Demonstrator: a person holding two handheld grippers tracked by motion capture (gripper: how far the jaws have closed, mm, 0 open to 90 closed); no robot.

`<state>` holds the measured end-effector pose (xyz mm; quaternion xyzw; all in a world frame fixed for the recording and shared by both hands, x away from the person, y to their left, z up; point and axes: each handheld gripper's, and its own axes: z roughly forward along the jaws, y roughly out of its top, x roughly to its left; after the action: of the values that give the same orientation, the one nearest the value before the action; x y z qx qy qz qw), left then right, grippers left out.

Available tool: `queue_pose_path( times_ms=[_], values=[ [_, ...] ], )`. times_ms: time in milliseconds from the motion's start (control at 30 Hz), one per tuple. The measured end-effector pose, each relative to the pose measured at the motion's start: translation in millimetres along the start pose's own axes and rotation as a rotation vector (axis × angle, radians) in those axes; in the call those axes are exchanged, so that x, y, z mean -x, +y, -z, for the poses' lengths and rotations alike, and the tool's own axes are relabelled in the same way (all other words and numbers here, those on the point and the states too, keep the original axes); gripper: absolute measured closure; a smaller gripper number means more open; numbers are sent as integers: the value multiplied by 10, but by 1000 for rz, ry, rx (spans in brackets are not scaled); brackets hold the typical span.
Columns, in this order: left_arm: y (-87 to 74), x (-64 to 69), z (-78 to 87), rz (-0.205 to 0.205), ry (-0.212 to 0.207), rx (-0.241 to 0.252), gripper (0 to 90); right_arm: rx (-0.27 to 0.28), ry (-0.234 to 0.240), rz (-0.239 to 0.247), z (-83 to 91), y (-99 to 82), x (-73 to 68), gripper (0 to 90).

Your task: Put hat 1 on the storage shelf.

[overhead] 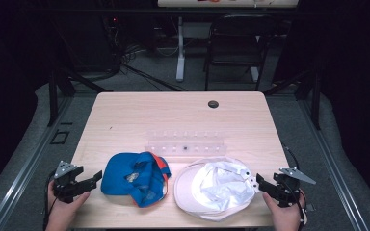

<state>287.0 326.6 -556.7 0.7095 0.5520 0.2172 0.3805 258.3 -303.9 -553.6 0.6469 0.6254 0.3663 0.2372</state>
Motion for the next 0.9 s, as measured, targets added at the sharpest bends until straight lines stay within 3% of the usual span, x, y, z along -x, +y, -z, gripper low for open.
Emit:
queue_pose_path(
  times_ms=[100,133,333,433,567,633,700,800,900],
  values=[
    [3,6,-1,-2,-6,8,170,-1,-5,-13,10,12,-2,214],
    [4,13,-2,-3,-10,8,159,6,15,-21,3,10,2,200],
    [9,30,9,-20,-5,25,155,20,-4,-37,10,19,-11,182],
    [4,24,4,-32,-3,-20,156,24,8,-33,29,14,-13,167],
    [5,34,1,-35,2,-13,165,37,14,-20,60,26,-24,167],
    [11,38,20,-30,7,-7,192,56,-8,-12,108,56,-54,168],
    [14,49,43,-17,10,3,192,88,5,-28,175,98,-80,144],
    [13,57,49,-9,6,1,190,85,-7,-41,197,108,-88,143],
    [34,71,84,-7,0,20,156,65,18,-26,230,106,-81,133]
  ],
)
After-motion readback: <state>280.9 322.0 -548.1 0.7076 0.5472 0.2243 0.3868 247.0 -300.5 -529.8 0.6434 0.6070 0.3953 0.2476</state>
